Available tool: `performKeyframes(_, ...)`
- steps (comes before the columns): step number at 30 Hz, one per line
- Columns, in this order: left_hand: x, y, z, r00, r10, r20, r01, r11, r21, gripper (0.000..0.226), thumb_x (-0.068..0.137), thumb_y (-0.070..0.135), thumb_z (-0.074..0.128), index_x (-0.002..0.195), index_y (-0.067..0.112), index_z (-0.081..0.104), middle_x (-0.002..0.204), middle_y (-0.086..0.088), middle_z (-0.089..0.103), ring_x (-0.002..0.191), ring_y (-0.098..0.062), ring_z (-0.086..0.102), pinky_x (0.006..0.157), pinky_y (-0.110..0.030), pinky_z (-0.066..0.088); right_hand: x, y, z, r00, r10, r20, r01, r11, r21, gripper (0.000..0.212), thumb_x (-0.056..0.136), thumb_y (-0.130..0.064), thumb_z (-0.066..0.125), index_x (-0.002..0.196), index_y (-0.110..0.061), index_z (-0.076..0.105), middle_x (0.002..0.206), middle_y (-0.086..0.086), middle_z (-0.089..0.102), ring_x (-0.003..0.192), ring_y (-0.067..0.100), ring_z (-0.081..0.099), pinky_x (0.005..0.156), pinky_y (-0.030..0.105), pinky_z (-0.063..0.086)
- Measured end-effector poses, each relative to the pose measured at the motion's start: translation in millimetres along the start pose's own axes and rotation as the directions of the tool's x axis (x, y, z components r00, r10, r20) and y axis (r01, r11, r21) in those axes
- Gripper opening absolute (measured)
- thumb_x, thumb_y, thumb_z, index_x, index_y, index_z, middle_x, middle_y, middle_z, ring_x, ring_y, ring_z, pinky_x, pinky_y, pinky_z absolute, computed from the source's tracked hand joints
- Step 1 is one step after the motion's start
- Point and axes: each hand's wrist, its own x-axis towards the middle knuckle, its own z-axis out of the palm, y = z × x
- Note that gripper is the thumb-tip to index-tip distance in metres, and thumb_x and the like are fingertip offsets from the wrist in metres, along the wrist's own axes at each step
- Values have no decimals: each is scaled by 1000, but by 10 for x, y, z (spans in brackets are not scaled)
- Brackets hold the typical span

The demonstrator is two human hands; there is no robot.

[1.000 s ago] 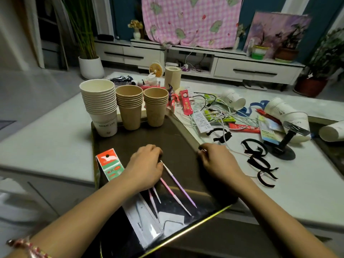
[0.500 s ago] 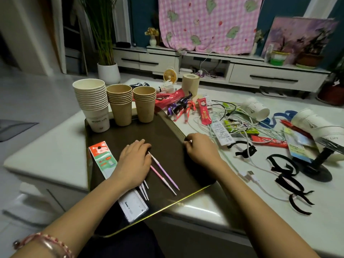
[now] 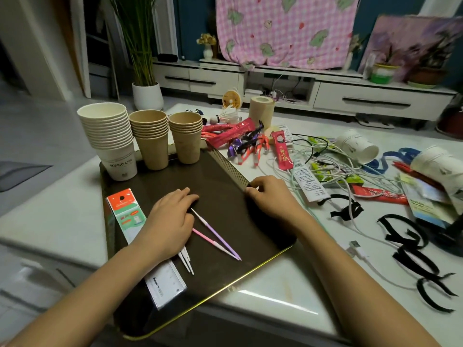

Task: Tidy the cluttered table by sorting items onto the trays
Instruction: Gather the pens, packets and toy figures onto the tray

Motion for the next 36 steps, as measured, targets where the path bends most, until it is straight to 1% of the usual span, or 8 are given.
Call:
performKeyframes(5, -50, -37, -15, 999, 34, 42, -38, 996, 84, 55, 96, 17, 35, 147, 27, 17, 157, 6, 11, 144, -10, 7, 115, -26, 4, -41, -29, -85, 967, 3, -254, 5, 999, 31, 41, 96, -37, 46, 74, -6, 62, 78, 14, 64, 73, 26, 54, 62, 33, 33)
performKeyframes(7, -39, -52, -40, 998, 42, 51, -48, 993, 104, 58, 95, 14, 38, 147, 28, 17, 156, 8, 13, 143, -9, 9, 115, -25, 7, -46, 114, -236, 911, 2, -413, -73, 985, -155, 35, 94, -36, 49, 93, -6, 67, 96, 18, 63, 89, 30, 53, 72, 35, 34)
performKeyframes(10, -25, -46, -53, 999, 32, 20, -34, 996, 87, 59, 93, 11, 40, 146, 29, 22, 155, 10, 17, 142, -9, 13, 114, -24, 10, -66, 385, -436, 902, 243, -358, -371, 859, -353, 45, 93, -35, 50, 129, -9, 50, 129, 22, 47, 120, 37, 40, 97, 42, 31)
performKeyframes(14, -37, -58, -29, 999, 50, -16, -49, 998, 37, 50, 96, 19, 36, 145, 27, 28, 154, 9, 21, 141, -8, 15, 113, -22, 9, -61, 442, -421, 882, 380, -277, -459, 824, -332, 47, 89, -32, 54, 127, -4, 46, 132, 24, 44, 125, 40, 34, 102, 48, 29)
performKeyframes(24, -267, 116, -6, 947, 306, 98, -301, 952, -59, 42, 98, 43, 26, 139, 36, 37, 152, 14, 23, 141, 0, 7, 110, -23, -10, -152, 371, -581, 806, 353, -475, -362, 929, 77, 32, 81, -7, 56, 112, -9, 65, 111, 18, 65, 95, 36, 60, 81, 44, 51)
performKeyframes(28, -308, 97, -88, 948, 317, 24, -318, 947, 50, 38, 97, 45, 27, 121, 30, 53, 131, 10, 46, 123, -4, 36, 108, -20, 13, -243, 271, -602, 749, 237, -619, -287, 958, 20, 20, 85, -12, 54, 102, -9, 66, 98, 19, 68, 80, 36, 62, 71, 46, 53)
performKeyframes(32, -315, 0, -171, 963, 269, -9, -265, 956, 125, 40, 96, 47, 28, 108, 28, 61, 111, 11, 49, 101, -4, 42, 89, -19, 27, -275, 134, -587, 698, 86, -710, -213, 973, -91, 20, 86, -13, 54, 100, -6, 66, 91, 20, 67, 82, 39, 58, 69, 40, 49)
performKeyframes(36, -292, -86, -197, 969, 214, -121, -214, 977, 17, 37, 95, 45, 33, 101, 25, 63, 105, 10, 53, 96, -3, 44, 86, -19, 27, -326, -38, -581, 678, 40, -734, 65, 991, 114, 18, 87, -9, 57, 103, -4, 64, 97, 18, 66, 87, 27, 59, 74, 44, 53)
